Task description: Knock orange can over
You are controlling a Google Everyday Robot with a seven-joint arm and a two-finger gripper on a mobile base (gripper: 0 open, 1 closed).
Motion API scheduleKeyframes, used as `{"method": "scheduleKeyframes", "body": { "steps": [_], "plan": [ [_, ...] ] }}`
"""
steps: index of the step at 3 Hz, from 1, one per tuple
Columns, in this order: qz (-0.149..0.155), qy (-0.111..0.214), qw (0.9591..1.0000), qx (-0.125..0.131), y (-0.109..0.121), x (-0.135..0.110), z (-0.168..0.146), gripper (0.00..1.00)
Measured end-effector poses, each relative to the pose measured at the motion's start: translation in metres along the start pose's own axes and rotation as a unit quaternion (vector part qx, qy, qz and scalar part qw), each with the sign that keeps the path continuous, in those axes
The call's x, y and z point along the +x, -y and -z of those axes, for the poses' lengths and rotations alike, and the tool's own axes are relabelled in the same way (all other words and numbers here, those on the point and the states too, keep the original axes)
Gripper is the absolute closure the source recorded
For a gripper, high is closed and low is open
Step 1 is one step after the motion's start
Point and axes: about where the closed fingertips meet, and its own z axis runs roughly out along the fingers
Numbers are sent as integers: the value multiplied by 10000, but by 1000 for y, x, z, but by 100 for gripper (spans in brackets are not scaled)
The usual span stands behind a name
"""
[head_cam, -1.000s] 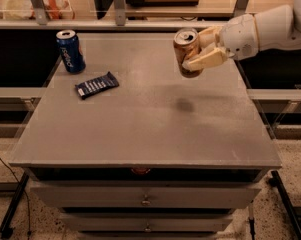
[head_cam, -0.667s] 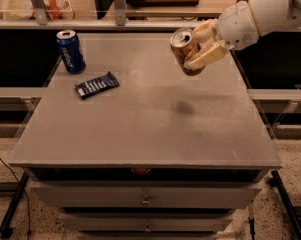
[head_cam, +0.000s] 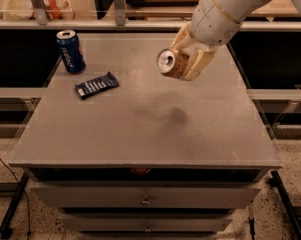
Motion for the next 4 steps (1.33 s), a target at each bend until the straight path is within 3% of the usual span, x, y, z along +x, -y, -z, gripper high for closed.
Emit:
{"method": "scheduleKeyframes", "body": {
  "steps": [1,2,3,4],
  "plan": [
    [533,-899,9937,-414,-13,-13,-23,100],
    [795,-1706,9796,-701,-23,-12,-45,100],
    [886,-2222,9672,-854,-27,-8,-57,84],
    [899,-2497,9596,-935,-27,-6,-62,60]
  ]
}}
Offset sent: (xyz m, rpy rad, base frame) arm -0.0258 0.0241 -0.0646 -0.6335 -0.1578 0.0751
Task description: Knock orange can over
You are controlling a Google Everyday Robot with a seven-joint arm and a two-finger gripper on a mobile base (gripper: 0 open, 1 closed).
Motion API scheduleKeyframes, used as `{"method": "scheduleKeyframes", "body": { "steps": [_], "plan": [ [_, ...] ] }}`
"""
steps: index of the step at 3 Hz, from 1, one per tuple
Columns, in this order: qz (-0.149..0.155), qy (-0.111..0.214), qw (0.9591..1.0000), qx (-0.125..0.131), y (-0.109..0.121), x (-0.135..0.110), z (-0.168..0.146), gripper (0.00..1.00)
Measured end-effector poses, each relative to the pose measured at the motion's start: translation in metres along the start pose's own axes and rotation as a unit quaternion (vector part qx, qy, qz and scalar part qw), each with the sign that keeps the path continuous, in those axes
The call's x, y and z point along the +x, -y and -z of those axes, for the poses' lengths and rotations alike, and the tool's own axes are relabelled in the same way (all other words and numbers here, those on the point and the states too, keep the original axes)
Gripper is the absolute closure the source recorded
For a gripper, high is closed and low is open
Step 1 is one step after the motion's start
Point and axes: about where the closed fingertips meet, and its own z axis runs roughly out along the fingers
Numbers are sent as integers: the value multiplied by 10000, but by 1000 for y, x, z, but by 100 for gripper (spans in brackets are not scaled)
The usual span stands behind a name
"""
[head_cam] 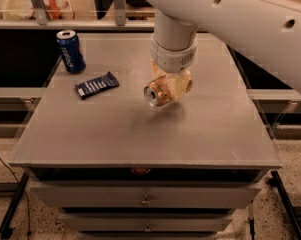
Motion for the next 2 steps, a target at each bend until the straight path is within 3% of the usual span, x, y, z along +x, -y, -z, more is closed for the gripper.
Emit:
{"method": "scheduleKeyframes", "body": {
  "steps": [2],
  "plan": [
    [-41,-144,9998,-105,2,0,-7,13]
  ]
}}
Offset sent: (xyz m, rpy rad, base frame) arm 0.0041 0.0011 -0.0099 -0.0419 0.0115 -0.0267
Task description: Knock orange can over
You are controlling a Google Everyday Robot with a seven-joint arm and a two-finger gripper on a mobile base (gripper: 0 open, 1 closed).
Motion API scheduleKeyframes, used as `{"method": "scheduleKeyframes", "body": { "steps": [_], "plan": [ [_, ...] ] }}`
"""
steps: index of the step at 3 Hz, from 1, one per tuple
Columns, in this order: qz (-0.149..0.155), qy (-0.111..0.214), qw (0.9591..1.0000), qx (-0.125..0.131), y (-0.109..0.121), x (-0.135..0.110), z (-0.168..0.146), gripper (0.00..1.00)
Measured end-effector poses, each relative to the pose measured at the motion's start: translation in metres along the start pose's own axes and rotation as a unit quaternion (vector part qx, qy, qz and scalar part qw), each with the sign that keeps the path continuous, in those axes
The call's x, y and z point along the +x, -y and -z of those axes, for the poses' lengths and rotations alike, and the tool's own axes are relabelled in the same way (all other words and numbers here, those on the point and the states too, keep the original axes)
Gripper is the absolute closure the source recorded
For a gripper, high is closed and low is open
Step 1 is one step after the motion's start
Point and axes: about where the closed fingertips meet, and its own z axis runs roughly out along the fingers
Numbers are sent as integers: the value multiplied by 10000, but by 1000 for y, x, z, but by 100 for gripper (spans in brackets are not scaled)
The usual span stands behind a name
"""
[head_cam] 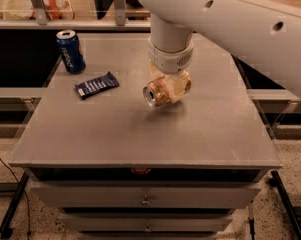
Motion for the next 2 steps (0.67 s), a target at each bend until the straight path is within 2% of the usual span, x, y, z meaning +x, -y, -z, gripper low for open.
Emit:
{"method": "scheduleKeyframes", "body": {
  "steps": [1,2],
  "plan": [
    [-53,64,10000,-42,-1,-2,-5,0],
    [-72,104,9999,-55,-1,-3,-7,0]
  ]
}}
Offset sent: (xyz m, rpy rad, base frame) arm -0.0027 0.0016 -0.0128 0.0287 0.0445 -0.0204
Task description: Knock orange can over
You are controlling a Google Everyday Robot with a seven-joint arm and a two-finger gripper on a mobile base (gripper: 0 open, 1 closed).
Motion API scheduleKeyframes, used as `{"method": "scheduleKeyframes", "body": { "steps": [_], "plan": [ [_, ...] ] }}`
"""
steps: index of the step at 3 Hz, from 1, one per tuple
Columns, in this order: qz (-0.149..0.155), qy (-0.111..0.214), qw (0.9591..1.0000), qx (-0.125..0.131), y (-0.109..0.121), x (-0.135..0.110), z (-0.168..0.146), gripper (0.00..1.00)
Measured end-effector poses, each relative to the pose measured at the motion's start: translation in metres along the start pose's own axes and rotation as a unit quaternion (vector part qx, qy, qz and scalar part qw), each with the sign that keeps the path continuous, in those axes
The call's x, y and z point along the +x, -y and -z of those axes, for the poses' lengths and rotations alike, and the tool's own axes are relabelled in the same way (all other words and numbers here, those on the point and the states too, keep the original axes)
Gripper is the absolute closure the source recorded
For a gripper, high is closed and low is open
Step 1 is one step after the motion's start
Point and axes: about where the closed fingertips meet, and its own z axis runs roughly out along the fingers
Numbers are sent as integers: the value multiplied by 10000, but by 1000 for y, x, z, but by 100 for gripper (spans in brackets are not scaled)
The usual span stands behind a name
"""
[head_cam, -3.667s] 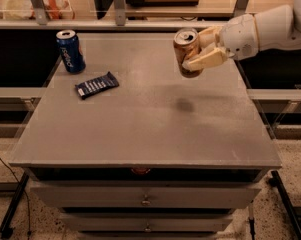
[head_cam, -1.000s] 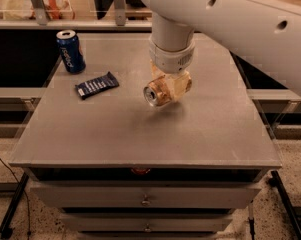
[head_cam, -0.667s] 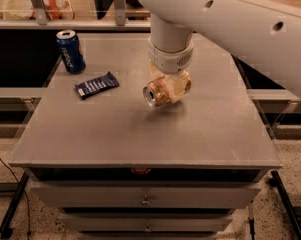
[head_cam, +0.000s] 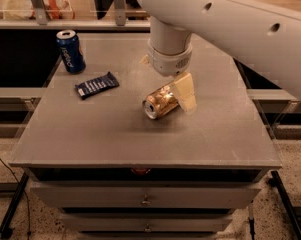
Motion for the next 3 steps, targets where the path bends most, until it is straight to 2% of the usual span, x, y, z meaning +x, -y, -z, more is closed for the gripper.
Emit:
{"method": "scheduleKeyframes", "body": {
  "steps": [3],
  "plan": [
    [-259,330,9991,32,1,1,0,0]
  ]
}}
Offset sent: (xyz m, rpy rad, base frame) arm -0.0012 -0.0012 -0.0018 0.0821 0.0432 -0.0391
